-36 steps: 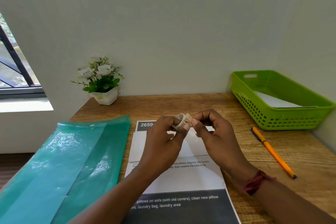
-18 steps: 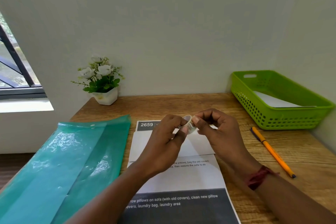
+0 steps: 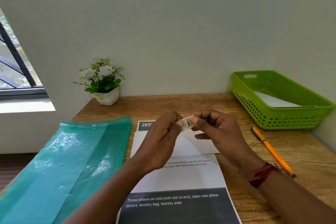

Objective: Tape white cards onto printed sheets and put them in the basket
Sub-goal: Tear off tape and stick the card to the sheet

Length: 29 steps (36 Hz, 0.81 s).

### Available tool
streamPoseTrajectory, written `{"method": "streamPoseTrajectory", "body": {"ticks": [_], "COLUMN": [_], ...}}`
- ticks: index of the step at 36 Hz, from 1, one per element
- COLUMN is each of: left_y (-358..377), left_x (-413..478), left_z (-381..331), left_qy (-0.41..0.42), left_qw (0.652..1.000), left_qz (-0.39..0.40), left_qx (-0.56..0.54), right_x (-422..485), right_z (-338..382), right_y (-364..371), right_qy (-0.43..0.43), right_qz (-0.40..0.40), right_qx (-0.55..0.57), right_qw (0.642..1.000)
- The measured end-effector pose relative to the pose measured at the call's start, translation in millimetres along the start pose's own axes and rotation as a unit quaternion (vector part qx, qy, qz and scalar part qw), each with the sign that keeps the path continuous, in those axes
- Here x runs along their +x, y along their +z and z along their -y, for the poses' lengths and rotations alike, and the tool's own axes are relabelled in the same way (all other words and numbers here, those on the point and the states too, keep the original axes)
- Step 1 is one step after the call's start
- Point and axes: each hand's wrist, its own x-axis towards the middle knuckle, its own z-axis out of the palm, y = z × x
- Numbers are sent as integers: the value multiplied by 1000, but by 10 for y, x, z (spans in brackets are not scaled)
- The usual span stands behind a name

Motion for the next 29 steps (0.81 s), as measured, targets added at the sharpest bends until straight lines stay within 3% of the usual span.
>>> {"method": "streamPoseTrajectory", "body": {"ticks": [7,23,29], "left_y": [-4,40,17], "left_x": [2,-24,-14], "left_z": [25,17,18], "left_qy": [52,45,45], "left_qw": [996,997,997], "left_qz": [9,-31,-47], "left_qx": [69,-62,-46], "right_x": [16,-2,2], "right_z": [-15,-1,4], "right_y": [-15,-1,6], "right_qy": [-10,-35,-40], "right_qz": [-5,-22,-28], "right_qx": [-22,-8,-2], "right_qw": [1000,999,999]}}
